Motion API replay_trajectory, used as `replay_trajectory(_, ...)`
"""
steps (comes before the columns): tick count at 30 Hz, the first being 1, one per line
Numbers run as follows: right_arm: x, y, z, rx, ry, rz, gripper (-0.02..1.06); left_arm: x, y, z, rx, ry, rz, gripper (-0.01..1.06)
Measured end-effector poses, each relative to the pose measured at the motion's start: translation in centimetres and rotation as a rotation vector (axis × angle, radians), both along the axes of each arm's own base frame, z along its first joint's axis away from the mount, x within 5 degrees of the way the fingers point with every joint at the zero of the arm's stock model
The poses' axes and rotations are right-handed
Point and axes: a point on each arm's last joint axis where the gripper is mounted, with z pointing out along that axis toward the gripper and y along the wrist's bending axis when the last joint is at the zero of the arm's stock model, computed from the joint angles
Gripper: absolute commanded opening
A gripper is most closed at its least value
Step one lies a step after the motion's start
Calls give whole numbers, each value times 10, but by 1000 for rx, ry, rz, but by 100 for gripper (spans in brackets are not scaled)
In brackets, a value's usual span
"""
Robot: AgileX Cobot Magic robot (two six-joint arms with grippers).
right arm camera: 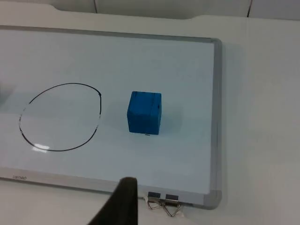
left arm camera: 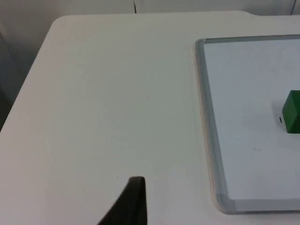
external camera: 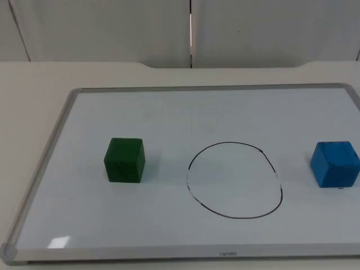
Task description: Push the two cubes into the marked area.
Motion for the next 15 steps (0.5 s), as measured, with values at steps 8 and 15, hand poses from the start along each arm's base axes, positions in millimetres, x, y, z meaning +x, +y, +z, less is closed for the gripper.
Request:
replay_trajectory(8,0,0,0,0,0,0,105,0,0,0,5,0,3,90)
replay_trajectory(15,0,0,0,0,0,0,105,0,0,0,5,0,3,56)
